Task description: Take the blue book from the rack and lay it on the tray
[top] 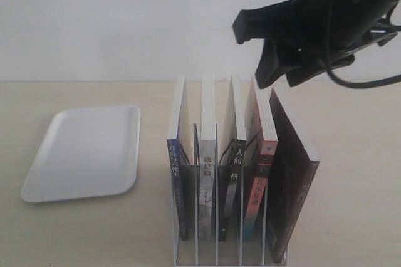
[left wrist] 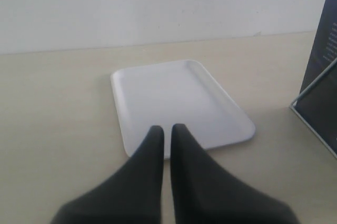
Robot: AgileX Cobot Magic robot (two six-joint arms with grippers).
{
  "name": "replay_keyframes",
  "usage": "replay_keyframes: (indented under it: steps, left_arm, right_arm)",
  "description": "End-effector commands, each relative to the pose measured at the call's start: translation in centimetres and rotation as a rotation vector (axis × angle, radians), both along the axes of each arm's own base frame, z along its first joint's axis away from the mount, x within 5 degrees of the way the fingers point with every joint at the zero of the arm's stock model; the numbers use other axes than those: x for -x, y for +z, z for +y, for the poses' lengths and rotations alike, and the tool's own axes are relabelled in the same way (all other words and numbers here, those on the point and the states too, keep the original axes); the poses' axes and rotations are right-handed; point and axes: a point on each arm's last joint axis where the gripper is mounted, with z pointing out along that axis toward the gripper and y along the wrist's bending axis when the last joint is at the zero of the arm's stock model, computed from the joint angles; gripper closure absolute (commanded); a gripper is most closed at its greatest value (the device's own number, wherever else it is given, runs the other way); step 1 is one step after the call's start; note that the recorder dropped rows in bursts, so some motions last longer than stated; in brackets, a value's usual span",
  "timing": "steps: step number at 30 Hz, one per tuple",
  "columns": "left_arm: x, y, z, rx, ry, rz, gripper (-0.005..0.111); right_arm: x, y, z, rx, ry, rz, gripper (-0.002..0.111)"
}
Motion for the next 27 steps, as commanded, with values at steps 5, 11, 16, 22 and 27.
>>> replay_keyframes:
  steps: [5, 11, 16, 22, 27]
  left_arm:
    - [0.0, -0.1, 0.0, -0.001, 0.002, 0.0, 0.103]
    - [0.0, -0.1, 0.0, -0.001, 0.002, 0.0, 0.103]
    - [0.0, -0.1, 0.0, -0.001, 0.002, 0.0, 0.103]
    - [0.0, -0.1, 0.0, -0.001, 0.002, 0.0, 0.103]
    - [0.0, -0.1, 0.0, -0.001, 0.002, 0.0, 0.103]
  right_arm:
    - [-1.7, -2.8, 2.1, 0.076, -0.013, 0.017, 0.067]
    - [-1.9, -3.0, 2.0, 0.096, -0.027, 0.015, 0.068]
    - [-1.9, -3.1, 2.0, 0.1, -0.029, 0.02, 0.068]
    - [-2.1, -3.1, 1.7, 0.132, -0.055, 0.005, 0.068]
    - [-2.2, -3.1, 1.7, 0.126, -0.059, 0.001, 0.068]
